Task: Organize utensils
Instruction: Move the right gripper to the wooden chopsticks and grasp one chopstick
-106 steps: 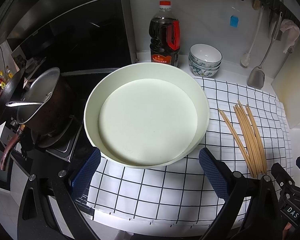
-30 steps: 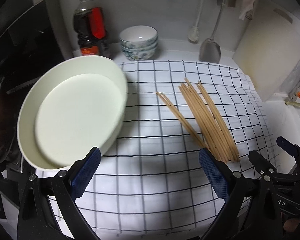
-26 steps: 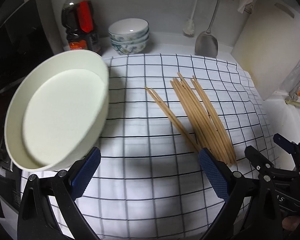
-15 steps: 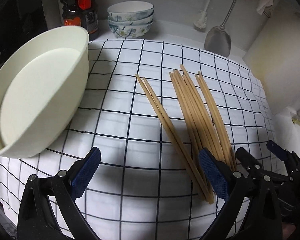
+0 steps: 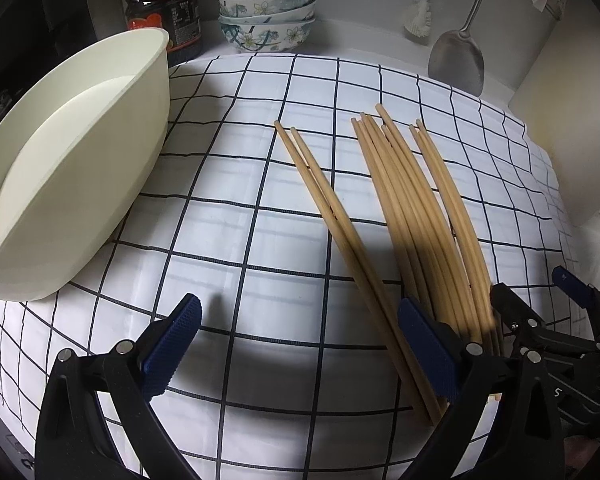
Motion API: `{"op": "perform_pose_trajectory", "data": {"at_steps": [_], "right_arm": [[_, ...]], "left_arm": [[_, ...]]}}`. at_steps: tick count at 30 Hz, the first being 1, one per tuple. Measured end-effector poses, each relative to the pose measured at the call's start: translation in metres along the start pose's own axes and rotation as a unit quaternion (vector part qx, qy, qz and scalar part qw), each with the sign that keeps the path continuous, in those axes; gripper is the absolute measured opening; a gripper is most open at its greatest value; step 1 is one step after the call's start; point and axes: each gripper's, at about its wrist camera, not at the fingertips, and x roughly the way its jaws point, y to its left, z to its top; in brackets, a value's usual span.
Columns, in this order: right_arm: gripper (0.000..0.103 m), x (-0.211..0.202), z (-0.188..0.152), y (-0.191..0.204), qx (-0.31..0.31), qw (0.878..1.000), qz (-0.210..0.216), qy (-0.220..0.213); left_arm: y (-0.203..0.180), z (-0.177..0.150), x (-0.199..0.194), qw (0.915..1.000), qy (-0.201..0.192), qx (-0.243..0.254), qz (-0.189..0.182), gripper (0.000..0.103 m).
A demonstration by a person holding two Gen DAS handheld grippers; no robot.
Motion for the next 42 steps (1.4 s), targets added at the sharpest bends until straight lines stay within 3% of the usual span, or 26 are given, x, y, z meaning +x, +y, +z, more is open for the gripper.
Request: {"op": "perform_pose_trajectory", "data": {"at_steps": [11,21,30,33,39,42], "right_arm": [[0.094,-0.002,0.0,0.006,-0.034,0.999,-0.015,-0.005],[0.094,0.0,-0.004,0.005,-0.028,1.0,-0.013,-0.004],[0.094,0.004,0.0,0.008,-0.043,0.999,-0.019,-0.027],[0.094,0.005,0.002,0.008,-0.044,0.999,-0.015,-0.027],[0.094,0.005,0.003,0.008,-0.049,0.998,-0.013,-0.028],[0.094,0.006,0.002,0.008,-0.044,0.998,-0.01,-0.032]], "left_arm": [[0.001,-0.002,0.007,0.9999,0.002,-0.006,0.009,0.098],[0.006,-0.006,0.007,0.9998,0.001,-0.006,0.018,0.097],[0.001,0.001,0.011,0.9996,-0.007,-0.001,0.027,0.097],[-0.002,0.003,0.015,0.9988,-0.006,0.011,0.047,0.096],[0.003,0.0,0.012,0.999,-0.012,0.008,0.043,0.093],[-0.002,0.002,0.011,0.9988,-0.022,0.013,0.041,0.081]]}}
